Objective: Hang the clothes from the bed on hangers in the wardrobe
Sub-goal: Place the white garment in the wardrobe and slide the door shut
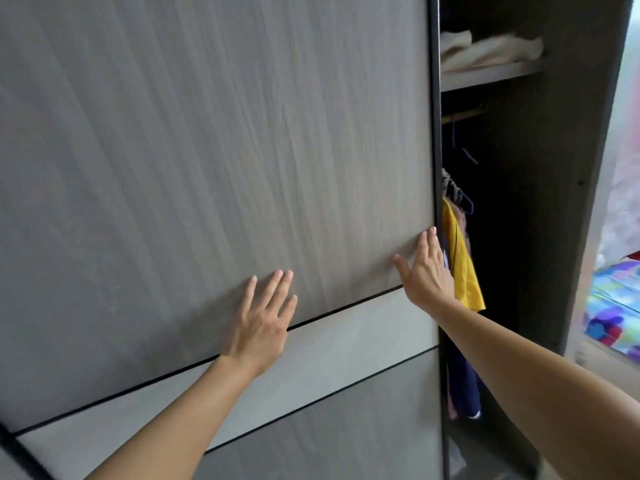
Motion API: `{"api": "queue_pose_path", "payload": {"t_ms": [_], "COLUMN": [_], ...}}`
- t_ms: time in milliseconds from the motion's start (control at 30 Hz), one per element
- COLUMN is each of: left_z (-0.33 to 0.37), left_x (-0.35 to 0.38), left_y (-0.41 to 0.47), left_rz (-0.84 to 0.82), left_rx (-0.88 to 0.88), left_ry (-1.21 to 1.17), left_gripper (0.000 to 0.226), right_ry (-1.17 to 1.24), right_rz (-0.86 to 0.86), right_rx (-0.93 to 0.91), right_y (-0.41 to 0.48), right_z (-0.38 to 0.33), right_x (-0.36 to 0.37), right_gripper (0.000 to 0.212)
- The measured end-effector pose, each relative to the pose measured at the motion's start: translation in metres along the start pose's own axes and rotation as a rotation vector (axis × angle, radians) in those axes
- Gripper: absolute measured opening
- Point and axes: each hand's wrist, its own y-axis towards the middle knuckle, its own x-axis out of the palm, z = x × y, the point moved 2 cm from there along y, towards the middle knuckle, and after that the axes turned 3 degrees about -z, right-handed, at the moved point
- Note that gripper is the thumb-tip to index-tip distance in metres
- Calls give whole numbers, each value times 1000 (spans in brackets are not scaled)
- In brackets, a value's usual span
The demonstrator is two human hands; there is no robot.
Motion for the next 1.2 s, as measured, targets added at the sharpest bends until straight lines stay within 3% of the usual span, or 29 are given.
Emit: {"api": "queue_pose_path", "payload": {"t_ms": [433, 600, 933, 1200], "left_z": [70, 88, 156, 197], "left_x": [12, 20, 19, 14], "left_y": [104, 142, 215, 261], "left_rz": [332, 378, 434, 450], "left_rx": [198, 315, 357, 358], "left_ry": [-112, -83, -138, -173], "left_gripper": [45, 48, 43, 42], "right_ry": [93, 116, 300, 289], "right_rz": [21, 65, 115, 64], "right_rx": [293, 388, 484, 535], "right_y": [63, 77, 100, 125], "right_z": [105, 137, 175, 219], "right_x": [-29, -28, -35, -50], "right_gripper": [77, 73, 66, 73]}}
